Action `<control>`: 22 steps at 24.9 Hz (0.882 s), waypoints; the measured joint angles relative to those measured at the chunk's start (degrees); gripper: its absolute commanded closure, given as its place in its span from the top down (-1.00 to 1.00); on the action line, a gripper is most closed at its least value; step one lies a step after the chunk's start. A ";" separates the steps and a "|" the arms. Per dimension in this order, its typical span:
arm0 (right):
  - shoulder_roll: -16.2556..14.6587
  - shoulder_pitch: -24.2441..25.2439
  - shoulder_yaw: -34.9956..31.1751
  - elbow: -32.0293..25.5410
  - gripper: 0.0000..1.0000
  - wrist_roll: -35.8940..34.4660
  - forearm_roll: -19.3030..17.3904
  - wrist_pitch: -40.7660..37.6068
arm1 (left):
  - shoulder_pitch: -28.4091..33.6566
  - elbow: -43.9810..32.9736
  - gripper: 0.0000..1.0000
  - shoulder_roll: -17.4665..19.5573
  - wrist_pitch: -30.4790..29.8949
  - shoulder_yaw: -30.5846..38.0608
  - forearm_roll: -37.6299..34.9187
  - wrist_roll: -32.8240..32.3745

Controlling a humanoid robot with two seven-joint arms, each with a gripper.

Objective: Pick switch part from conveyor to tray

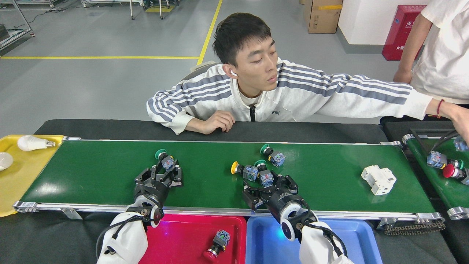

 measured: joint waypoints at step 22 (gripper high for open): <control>-6.35 27.63 -0.08 -33.95 1.00 0.45 -0.37 -24.65 | 29.58 -37.60 1.00 10.69 9.36 8.94 0.29 -2.24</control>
